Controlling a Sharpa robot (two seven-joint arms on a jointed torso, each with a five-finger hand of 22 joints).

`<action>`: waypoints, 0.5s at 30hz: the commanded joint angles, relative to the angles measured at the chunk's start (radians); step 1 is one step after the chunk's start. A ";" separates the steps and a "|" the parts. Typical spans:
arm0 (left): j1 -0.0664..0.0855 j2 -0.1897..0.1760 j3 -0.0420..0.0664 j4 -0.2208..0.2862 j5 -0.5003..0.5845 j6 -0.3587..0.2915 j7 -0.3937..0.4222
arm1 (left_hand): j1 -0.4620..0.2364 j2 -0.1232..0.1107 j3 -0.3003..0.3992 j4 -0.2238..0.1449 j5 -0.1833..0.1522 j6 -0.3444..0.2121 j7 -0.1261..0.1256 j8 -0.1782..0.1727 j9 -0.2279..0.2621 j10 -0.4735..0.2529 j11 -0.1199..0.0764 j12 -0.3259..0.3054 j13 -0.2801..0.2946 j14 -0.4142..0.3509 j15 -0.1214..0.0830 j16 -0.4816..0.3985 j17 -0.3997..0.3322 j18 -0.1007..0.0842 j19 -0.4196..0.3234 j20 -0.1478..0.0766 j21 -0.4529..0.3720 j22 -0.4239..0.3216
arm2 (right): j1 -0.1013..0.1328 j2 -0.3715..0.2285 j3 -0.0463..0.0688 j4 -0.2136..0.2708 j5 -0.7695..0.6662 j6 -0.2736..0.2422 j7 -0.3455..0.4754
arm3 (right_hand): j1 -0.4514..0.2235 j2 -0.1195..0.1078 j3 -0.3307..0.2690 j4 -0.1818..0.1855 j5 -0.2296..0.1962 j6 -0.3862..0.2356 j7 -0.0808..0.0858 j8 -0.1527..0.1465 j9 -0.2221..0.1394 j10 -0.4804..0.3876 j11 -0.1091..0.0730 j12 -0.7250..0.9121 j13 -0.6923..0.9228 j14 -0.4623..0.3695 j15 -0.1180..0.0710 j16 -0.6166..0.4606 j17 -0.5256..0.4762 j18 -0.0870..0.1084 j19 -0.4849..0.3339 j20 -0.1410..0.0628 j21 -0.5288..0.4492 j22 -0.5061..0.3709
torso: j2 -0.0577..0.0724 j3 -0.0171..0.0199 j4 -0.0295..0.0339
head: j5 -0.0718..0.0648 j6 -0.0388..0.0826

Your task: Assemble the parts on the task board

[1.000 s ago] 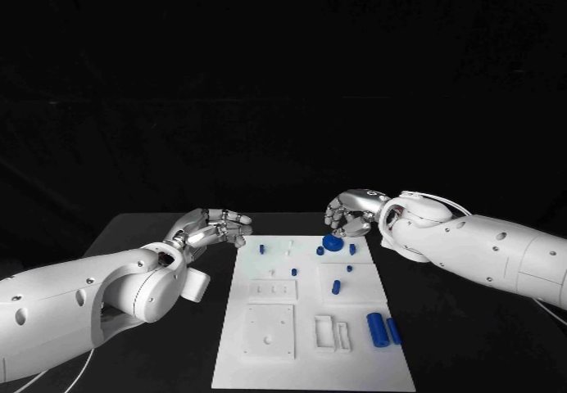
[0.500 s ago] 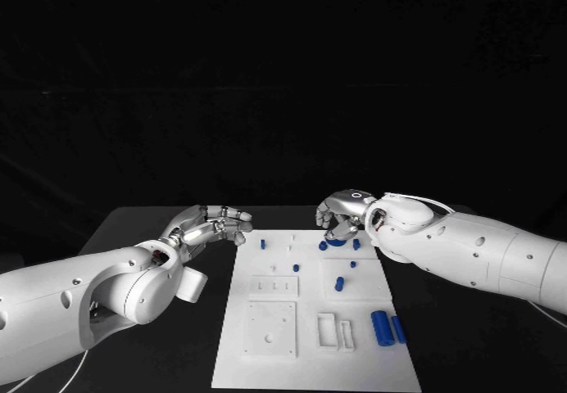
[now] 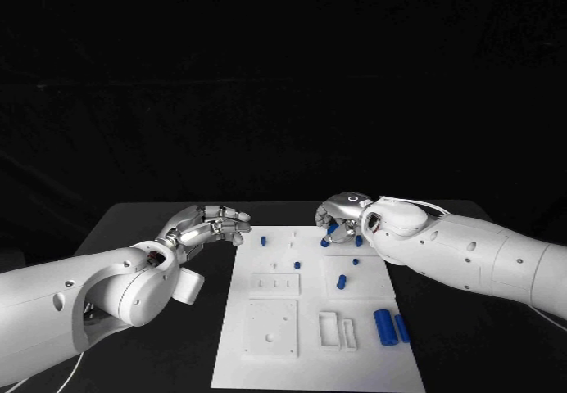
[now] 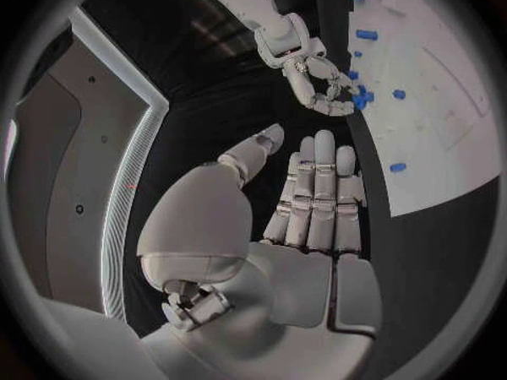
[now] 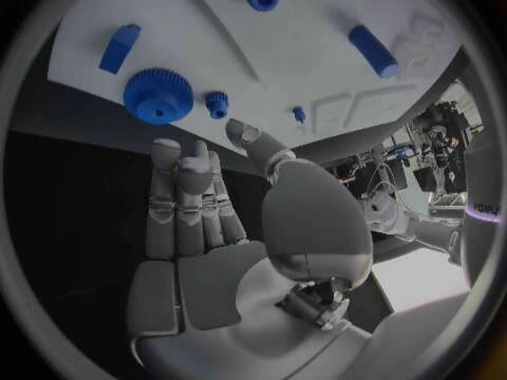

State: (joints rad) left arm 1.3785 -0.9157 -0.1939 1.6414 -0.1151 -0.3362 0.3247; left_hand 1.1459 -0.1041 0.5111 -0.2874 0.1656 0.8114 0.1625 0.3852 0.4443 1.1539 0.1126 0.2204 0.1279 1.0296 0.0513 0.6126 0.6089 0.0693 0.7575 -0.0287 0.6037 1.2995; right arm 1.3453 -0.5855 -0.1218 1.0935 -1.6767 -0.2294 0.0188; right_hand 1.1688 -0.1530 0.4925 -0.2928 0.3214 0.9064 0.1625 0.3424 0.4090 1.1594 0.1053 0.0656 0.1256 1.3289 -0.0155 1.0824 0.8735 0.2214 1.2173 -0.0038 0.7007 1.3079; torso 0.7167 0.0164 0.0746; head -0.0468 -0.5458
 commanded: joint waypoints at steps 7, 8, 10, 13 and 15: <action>0.007 0.001 0.001 0.002 0.002 0.021 0.003 | -0.011 0.001 0.007 0.001 0.001 -0.002 0.007 -0.005 0.002 -0.005 0.002 -0.004 -0.002 -0.008 -0.002 0.002 -0.002 -0.008 -0.002 -0.005 -0.001 -0.001 | -0.013 0.007 -0.001 -0.006 -0.032 0.025 -0.015 | -0.004 -0.010 0.002 0.002 -0.001 0.002 -0.002 -0.002 -0.001 0.002 -0.002 0.002 -0.003 0.001 0.005 0.013 -0.004 0.040 0.017 -0.018 0.010 0.020 | 0.014 -0.0044 0.0061 | -0.008 -0.001; 0.007 0.001 0.001 0.002 0.002 0.020 0.003 | -0.011 0.001 0.007 0.001 0.001 -0.002 0.007 -0.005 0.002 -0.005 0.002 -0.004 -0.002 -0.008 -0.002 0.002 -0.002 -0.008 -0.002 -0.005 -0.001 -0.001 | -0.014 0.008 -0.001 -0.007 -0.034 0.026 -0.015 | -0.004 -0.010 0.002 0.002 -0.001 0.002 -0.002 -0.002 -0.001 0.003 -0.002 0.002 -0.004 0.001 0.005 0.013 -0.004 0.040 0.017 -0.018 0.010 0.020 | 0.015 -0.0043 0.0062 | -0.008 -0.001; 0.007 0.001 0.001 0.001 0.002 0.020 0.003 | -0.012 0.001 0.007 0.001 0.001 -0.002 0.007 -0.005 0.002 -0.005 0.002 -0.005 -0.002 -0.008 -0.002 0.002 -0.002 -0.009 -0.002 -0.005 -0.001 -0.001 | -0.016 0.008 -0.002 -0.009 -0.037 0.027 -0.015 | -0.004 -0.010 0.003 0.002 0.000 0.003 -0.003 -0.002 -0.001 0.004 -0.002 0.003 -0.004 0.001 0.004 0.014 -0.004 0.040 0.017 -0.018 0.011 0.020 | 0.016 -0.0042 0.0060 | -0.008 -0.001; 0.007 0.001 0.001 0.000 0.002 0.020 0.002 | -0.012 0.001 0.008 0.001 0.001 -0.003 0.007 -0.006 0.002 -0.005 0.002 -0.005 -0.002 -0.008 -0.002 0.002 -0.002 -0.009 -0.002 -0.006 -0.001 -0.001 | -0.017 0.008 -0.002 -0.010 -0.038 0.029 -0.015 | -0.003 -0.008 0.005 0.001 0.000 0.008 -0.005 0.000 0.000 0.010 -0.004 0.005 -0.004 -0.001 0.003 0.017 -0.006 0.040 0.017 -0.019 0.012 0.021 | 0.019 -0.0039 0.0057 | -0.008 0.000; 0.007 0.001 0.001 0.000 0.002 0.020 0.002 | -0.013 0.001 0.008 0.001 0.001 -0.003 0.008 -0.006 0.002 -0.005 0.002 -0.006 -0.002 -0.008 -0.002 0.002 -0.002 -0.010 -0.002 -0.006 -0.001 -0.001 | -0.018 0.008 -0.002 -0.009 -0.039 0.031 -0.015 | -0.002 -0.007 0.007 0.001 0.000 0.012 -0.006 0.001 0.000 0.015 -0.005 0.006 -0.004 -0.002 0.001 0.019 -0.008 0.040 0.016 -0.019 0.013 0.021 | 0.022 -0.0034 0.0055 | -0.008 0.000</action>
State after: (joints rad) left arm 1.3825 -0.9157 -0.1939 1.6402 -0.1149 -0.3337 0.3225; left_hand 1.1460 -0.1041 0.5133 -0.2852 0.1656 0.8113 0.1625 0.3853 0.4451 1.1539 0.1126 0.2196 0.1271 1.0259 0.0476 0.6125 0.6079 0.0679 0.7576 -0.0286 0.6037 1.2995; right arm 1.3279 -0.5783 -0.1237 1.0847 -1.6975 -0.2145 0.0094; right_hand 1.1648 -0.1569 0.4925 -0.2928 0.3214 0.9109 0.1545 0.3424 0.4091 1.1670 0.0979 0.0656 0.1221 1.3292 -0.0156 1.0981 0.8667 0.2188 1.2277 -0.0078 0.7086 1.3077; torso 0.7337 0.0123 0.0801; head -0.0546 -0.5467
